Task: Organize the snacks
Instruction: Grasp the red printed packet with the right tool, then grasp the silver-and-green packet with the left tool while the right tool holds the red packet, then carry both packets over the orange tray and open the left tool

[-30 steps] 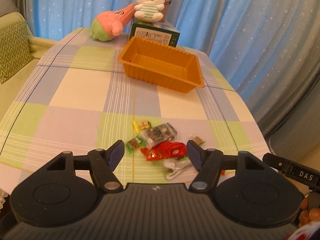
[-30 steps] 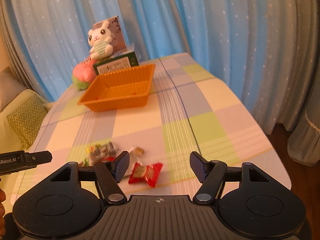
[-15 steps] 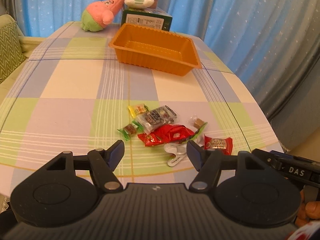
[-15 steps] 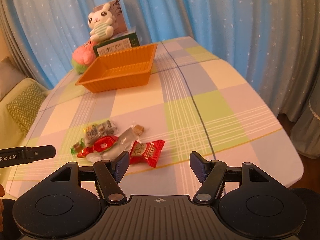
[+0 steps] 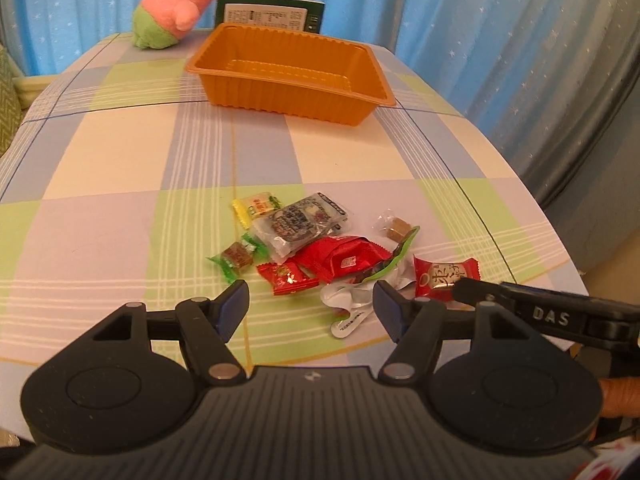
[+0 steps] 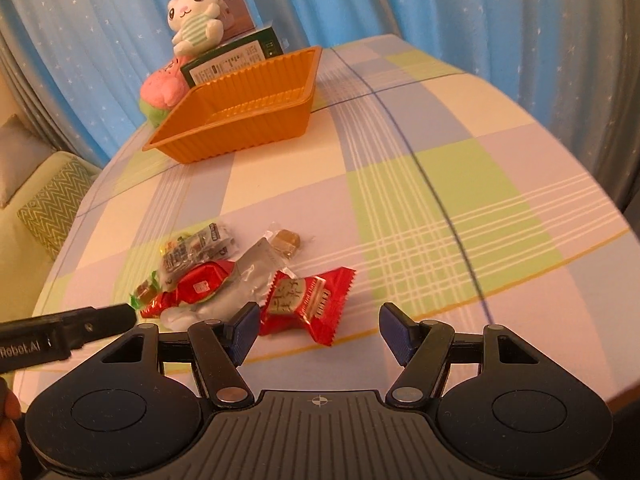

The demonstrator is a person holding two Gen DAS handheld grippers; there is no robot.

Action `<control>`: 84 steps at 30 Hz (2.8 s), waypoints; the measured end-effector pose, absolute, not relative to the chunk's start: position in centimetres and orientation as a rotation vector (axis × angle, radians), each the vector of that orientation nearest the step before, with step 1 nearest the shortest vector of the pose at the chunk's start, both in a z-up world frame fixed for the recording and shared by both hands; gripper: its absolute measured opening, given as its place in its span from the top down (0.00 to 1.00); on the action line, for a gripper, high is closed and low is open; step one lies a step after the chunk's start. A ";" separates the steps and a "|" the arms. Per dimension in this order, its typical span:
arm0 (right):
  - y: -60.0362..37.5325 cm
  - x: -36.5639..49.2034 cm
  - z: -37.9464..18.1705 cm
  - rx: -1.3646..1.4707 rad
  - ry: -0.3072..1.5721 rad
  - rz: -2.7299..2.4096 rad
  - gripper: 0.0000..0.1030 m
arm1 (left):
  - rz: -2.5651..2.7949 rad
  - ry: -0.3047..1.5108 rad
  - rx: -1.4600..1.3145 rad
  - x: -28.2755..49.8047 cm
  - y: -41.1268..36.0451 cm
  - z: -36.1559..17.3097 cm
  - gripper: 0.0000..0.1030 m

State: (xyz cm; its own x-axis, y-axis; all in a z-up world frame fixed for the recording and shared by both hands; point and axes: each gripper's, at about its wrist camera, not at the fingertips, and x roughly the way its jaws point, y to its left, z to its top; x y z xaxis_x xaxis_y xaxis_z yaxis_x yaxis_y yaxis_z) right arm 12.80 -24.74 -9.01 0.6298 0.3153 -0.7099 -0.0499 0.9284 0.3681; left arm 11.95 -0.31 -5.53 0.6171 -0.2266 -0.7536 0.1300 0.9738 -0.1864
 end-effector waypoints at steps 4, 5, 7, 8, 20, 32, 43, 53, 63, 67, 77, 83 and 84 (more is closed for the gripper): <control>-24.3 14.2 -10.0 0.358 0.888 0.213 0.36 | -0.221 0.882 -0.105 12.5 -0.6 -5.9 0.37; -24.3 14.5 -10.2 0.370 0.896 0.209 0.36 | -0.225 0.882 -0.106 12.6 -0.7 -6.0 0.37; -24.1 14.8 -10.5 0.378 0.904 0.208 0.41 | -0.231 0.883 -0.106 12.7 -0.7 -6.1 0.37; -23.9 14.9 -10.6 0.375 0.909 0.211 0.46 | -0.235 0.883 -0.105 12.8 -0.7 -6.2 0.37; -25.4 13.8 -8.5 0.343 0.835 0.182 0.75 | -0.351 0.874 0.019 13.3 -2.9 -6.8 0.46; -27.5 12.7 -8.6 0.357 0.836 0.138 0.75 | -0.562 0.848 0.366 14.8 -7.8 -8.8 0.64; -27.7 13.0 -9.2 0.368 0.847 0.140 0.75 | -0.575 0.875 0.515 15.4 -10.0 -10.4 0.73; -27.8 12.7 -8.5 0.371 0.825 0.137 0.76 | -0.489 0.912 0.250 15.2 -8.1 -9.2 0.77; -27.0 12.9 -5.5 0.354 0.777 0.163 0.75 | -0.405 0.871 0.015 14.8 -5.1 -5.5 0.77; -26.5 13.4 -4.3 0.348 0.762 0.179 0.75 | -0.369 0.857 -0.016 15.1 -4.1 -4.0 0.77; -25.1 15.8 -2.4 0.333 0.746 0.219 0.75 | -0.314 0.825 -0.067 17.0 -1.6 -0.9 0.77; -23.6 18.5 -1.4 0.300 0.730 0.253 0.75 | -0.293 0.820 -0.079 19.3 -0.6 0.2 0.77; -23.4 19.0 -1.2 0.293 0.726 0.258 0.75 | -0.291 0.821 -0.077 19.8 -0.4 0.4 0.77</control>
